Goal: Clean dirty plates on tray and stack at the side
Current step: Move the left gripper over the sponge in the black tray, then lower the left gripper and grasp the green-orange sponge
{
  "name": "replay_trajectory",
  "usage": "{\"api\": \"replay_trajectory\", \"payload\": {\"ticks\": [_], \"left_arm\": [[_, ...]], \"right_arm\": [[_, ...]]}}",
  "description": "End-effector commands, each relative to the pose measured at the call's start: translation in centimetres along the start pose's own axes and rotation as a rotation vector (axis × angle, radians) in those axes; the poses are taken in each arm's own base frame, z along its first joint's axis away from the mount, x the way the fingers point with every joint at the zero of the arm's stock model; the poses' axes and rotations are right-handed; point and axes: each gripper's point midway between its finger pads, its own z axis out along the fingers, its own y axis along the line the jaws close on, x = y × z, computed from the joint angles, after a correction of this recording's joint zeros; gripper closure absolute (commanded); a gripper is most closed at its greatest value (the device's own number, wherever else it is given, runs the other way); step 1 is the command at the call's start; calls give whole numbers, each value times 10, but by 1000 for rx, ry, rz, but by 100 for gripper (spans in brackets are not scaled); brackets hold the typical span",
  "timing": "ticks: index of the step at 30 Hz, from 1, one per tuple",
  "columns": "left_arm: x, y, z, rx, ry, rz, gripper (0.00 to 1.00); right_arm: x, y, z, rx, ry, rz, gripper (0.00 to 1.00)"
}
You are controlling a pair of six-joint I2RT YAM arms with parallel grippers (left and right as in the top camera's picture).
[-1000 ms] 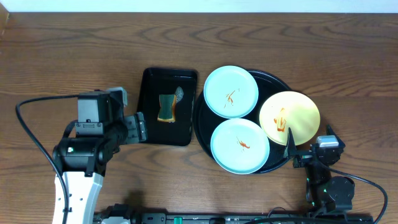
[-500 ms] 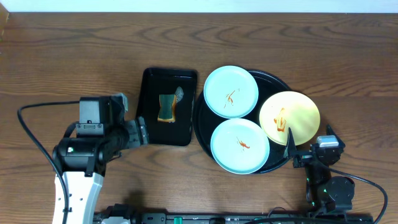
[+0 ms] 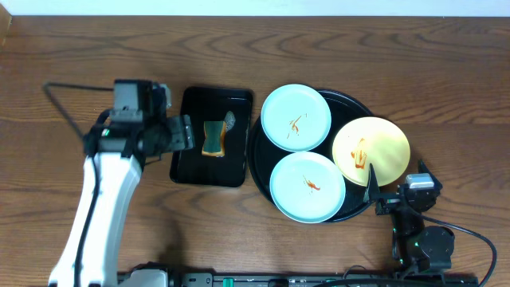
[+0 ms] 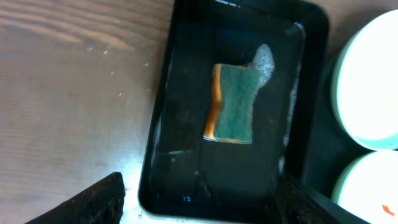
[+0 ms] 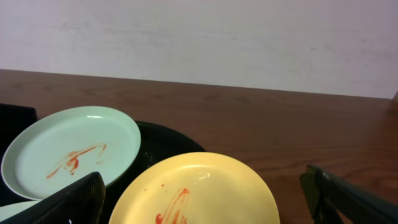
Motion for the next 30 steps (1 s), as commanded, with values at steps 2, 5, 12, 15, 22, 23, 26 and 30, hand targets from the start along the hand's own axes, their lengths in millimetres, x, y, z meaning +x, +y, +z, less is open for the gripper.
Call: {"api": "replay_trajectory", "payload": {"ticks": [2,5,12,15,22,23,26,30], "left_arm": [[-6,-7,37,11,56,70,27],[-3,-23,65,31,89,167,26],[5,-48,110,50,128,241,26],[9,-43,124,23,151,209,26],[22,-38,142,11,208,205,27],[23,-38,144,9,213,205,28],[24,-38,145,9,217,205,40],[27,-37,146,7,224,205,48]], "right_arm": [[0,3,0,-13,-2,-9,1],[0,3,0,-13,-2,-9,1],[0,3,0,-13,-2,-9,1],[0,3,0,-13,-2,-9,1],[0,3,0,-13,-2,-9,1],[0,3,0,-13,-2,-9,1],[0,3,0,-13,-2,-9,1],[0,3,0,-13,-2,-9,1]]}}
